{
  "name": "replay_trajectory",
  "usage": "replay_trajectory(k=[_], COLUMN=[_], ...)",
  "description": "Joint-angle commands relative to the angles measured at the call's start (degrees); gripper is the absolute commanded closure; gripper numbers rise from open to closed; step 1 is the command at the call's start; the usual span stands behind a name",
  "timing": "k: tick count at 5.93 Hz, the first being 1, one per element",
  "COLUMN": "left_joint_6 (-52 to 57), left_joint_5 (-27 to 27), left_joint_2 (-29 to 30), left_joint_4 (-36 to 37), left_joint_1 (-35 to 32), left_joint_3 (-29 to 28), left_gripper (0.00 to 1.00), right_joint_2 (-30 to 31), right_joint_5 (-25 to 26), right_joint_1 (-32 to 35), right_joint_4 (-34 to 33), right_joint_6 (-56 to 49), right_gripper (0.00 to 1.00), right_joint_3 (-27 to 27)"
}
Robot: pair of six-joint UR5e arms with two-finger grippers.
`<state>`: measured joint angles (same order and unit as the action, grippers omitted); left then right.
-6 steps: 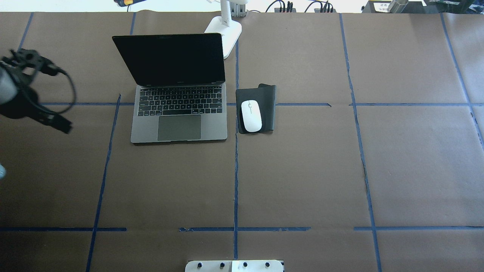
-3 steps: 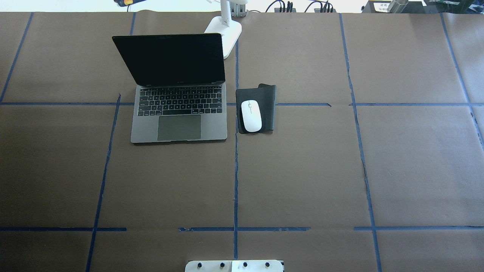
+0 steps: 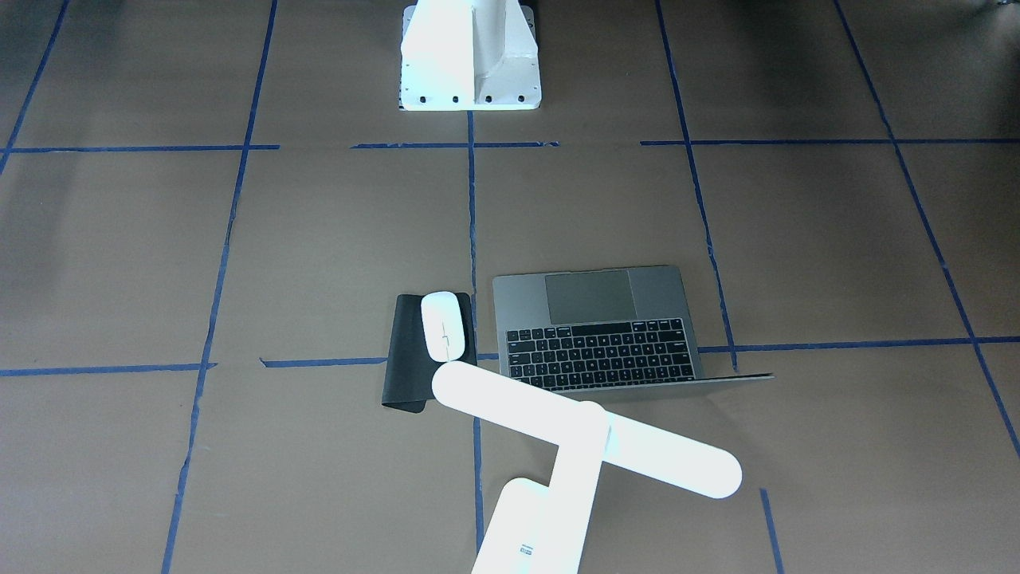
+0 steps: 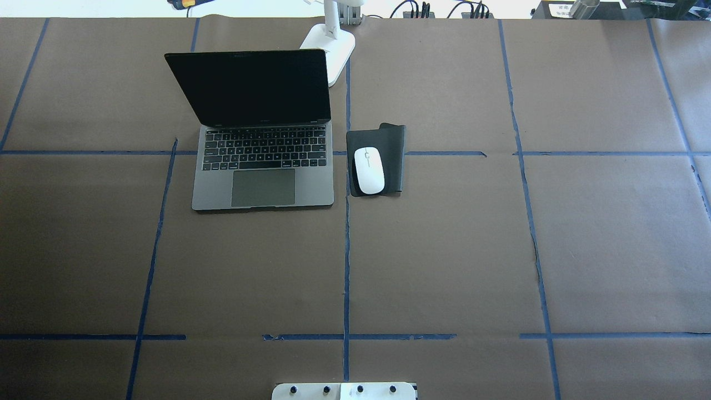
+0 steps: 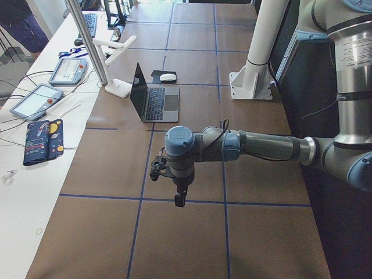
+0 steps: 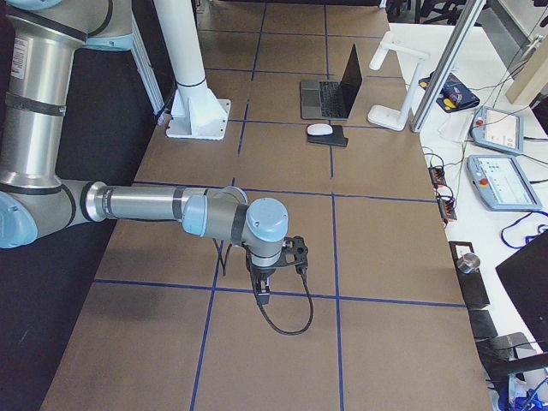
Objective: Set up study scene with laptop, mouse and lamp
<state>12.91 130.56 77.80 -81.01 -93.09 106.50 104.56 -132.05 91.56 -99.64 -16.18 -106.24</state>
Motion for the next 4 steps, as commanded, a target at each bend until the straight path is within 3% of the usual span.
replay_trajectory(k=[1,4], left_joint_6=[-0.1,-0.5], left_joint_5=[0.1,0.4], left_joint_2=[-2.1,-2.4], left_joint_4=[-0.4,-0.6], left_joint_1=[-1.3,-0.8], left_joint_3=[0.3,-0.4], left_gripper=[0.0,0.0], right_joint_2=[-0.1,-0.1], right_joint_5=[-0.3,-2.5], right_joint_1=[-1.6,-2.0], right_joint_4=[0.2,0.2], right_joint_6=[-0.4,-0.3], right_gripper=[0.0,0.0], right_joint_3=[0.1,0.1])
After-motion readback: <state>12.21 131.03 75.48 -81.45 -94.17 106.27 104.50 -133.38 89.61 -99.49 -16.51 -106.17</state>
